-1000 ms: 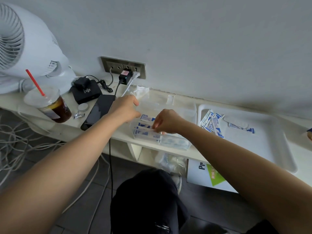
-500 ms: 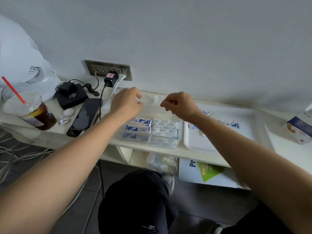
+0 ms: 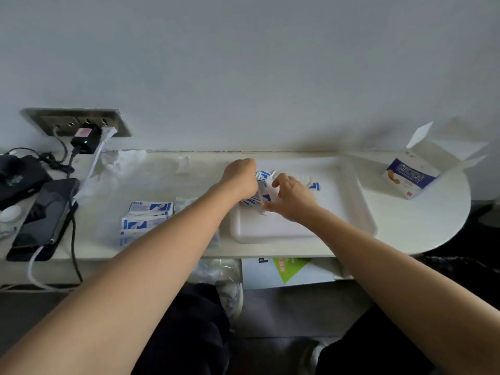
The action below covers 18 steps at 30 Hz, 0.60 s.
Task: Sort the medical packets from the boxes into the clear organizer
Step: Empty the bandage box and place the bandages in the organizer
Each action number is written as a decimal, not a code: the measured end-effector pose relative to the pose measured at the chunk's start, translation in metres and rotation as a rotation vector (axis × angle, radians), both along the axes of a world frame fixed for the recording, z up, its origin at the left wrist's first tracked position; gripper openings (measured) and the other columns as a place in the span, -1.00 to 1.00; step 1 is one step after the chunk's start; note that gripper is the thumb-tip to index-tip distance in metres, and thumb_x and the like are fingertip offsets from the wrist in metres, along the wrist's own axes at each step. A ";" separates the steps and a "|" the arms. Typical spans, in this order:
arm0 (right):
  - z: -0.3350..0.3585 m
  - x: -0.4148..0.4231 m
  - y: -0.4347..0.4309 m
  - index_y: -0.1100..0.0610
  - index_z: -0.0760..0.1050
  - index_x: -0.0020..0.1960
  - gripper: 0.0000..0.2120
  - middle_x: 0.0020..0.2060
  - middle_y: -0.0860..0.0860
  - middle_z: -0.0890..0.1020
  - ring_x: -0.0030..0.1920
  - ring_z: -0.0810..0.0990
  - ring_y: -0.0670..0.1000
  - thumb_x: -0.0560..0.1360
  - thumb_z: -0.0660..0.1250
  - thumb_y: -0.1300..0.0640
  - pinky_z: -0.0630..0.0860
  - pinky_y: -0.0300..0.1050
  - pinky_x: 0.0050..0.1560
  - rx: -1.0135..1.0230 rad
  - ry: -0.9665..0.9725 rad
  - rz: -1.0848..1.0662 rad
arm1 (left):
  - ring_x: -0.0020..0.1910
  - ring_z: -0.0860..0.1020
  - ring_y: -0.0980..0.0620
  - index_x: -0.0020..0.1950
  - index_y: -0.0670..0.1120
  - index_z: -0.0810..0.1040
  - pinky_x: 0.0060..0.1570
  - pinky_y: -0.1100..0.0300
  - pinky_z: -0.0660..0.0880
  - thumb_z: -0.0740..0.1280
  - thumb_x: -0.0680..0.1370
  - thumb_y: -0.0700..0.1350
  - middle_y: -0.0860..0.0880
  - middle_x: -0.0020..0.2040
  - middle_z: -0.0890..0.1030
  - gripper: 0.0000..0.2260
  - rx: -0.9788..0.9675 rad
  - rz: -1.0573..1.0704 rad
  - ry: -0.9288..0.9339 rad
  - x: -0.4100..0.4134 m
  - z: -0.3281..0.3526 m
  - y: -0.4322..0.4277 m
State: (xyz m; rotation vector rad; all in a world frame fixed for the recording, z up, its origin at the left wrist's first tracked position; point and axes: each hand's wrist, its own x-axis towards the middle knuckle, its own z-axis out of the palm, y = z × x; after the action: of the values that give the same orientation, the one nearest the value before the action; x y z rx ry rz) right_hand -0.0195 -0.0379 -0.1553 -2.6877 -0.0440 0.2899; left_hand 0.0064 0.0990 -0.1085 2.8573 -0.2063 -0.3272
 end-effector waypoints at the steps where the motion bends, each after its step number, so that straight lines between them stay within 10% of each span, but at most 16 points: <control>1: -0.003 0.000 0.000 0.13 0.36 0.26 -0.42 0.14 0.07 0.49 0.11 0.51 0.11 0.37 0.48 -0.07 0.41 -0.07 -0.01 -0.016 0.004 -0.001 | 0.18 0.50 -0.17 0.20 -0.22 0.47 0.01 0.13 0.39 0.20 0.54 -0.28 -0.19 0.22 0.52 -0.76 0.035 0.008 0.031 0.000 -0.001 -0.004; 12: -0.010 0.002 -0.015 0.16 0.40 0.26 -0.37 0.16 0.10 0.45 0.10 0.52 0.14 0.32 0.53 -0.07 0.46 -0.02 0.07 0.065 -0.006 -0.038 | 0.22 0.49 -0.18 0.30 -0.25 0.37 0.06 0.11 0.44 0.25 0.56 -0.23 -0.19 0.24 0.48 -0.68 0.073 0.131 0.119 0.006 -0.029 -0.032; 18: -0.014 0.005 -0.021 0.19 0.46 0.18 -0.52 0.04 0.09 0.51 0.00 0.52 0.08 0.39 0.48 -0.03 0.44 -0.08 -0.02 0.199 -0.009 -0.066 | -0.19 0.53 -0.12 -0.28 -0.09 0.47 -0.24 0.19 0.39 0.34 0.47 -0.25 -0.06 -0.29 0.51 -0.85 -0.324 0.280 0.231 0.008 -0.039 -0.027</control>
State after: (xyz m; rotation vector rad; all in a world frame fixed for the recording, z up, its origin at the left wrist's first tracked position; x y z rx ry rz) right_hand -0.0148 -0.0590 -0.1690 -2.4877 0.0129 0.2391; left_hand 0.0140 0.0723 -0.1480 2.4613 0.1694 -0.5096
